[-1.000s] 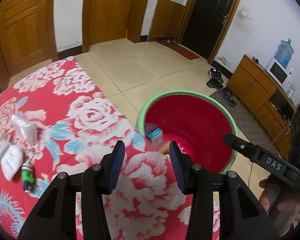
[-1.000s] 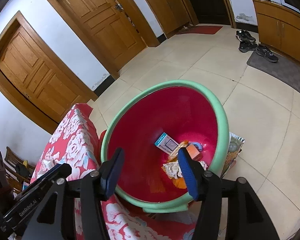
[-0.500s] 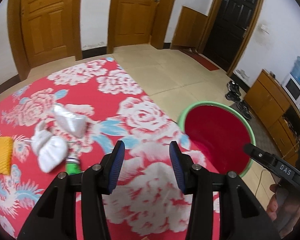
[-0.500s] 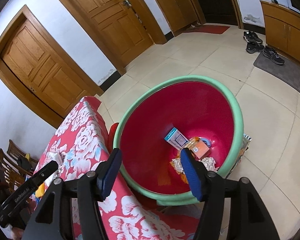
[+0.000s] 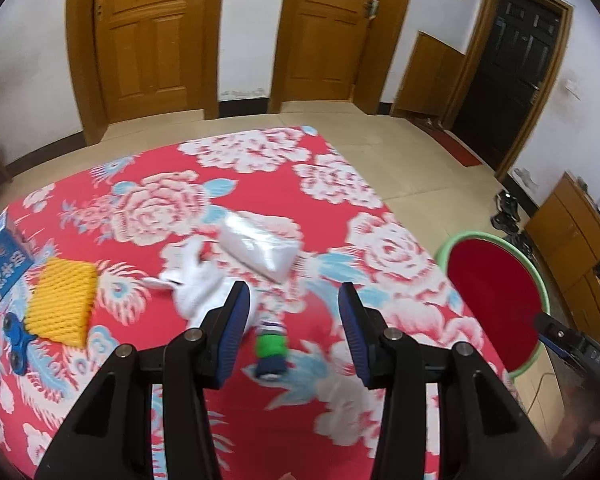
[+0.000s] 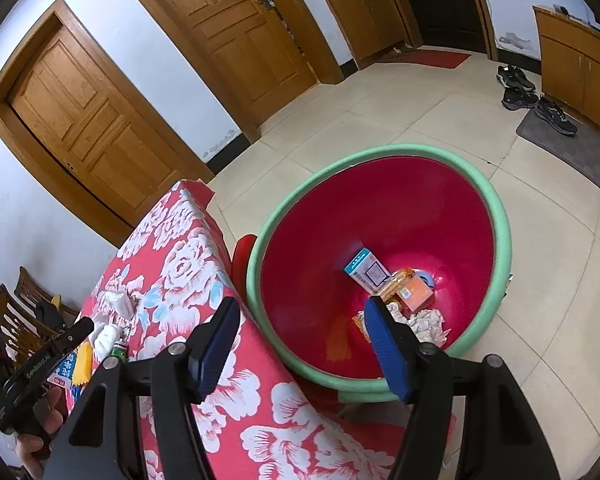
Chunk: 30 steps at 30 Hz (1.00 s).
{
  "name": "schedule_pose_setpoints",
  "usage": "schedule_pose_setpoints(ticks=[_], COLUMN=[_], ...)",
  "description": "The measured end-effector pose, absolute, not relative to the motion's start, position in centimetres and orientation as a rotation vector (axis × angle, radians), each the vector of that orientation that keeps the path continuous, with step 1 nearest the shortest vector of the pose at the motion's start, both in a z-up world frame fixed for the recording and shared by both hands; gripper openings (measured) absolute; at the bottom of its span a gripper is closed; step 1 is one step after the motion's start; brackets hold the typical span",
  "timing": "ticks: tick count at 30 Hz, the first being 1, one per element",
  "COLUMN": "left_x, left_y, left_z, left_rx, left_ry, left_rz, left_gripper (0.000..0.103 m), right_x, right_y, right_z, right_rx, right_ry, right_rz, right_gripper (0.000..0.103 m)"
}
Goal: Collect trash
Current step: 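Move the left tool to the white cloth glove and grasp it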
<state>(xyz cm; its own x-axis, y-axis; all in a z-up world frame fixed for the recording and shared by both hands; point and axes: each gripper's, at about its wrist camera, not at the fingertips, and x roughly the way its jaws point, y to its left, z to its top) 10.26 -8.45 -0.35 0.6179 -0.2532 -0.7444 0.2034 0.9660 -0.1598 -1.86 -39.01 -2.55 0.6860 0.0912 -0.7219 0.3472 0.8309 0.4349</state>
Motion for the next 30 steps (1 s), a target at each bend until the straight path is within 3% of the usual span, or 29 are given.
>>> schedule_pose_setpoints(ticks=[30], left_x=[13.3], left_y=[-4.4], left_z=[-5.0], left_rx=[-0.120], left_ry=[0.947], left_rz=[-0.117], left_gripper=[0.046], right_x=[-1.2], right_y=[-38.5], right_z=[-3.4], right_rx=[0.567], right_ry=[0.858], right_rz=[-0.202], right_gripper=[0.081])
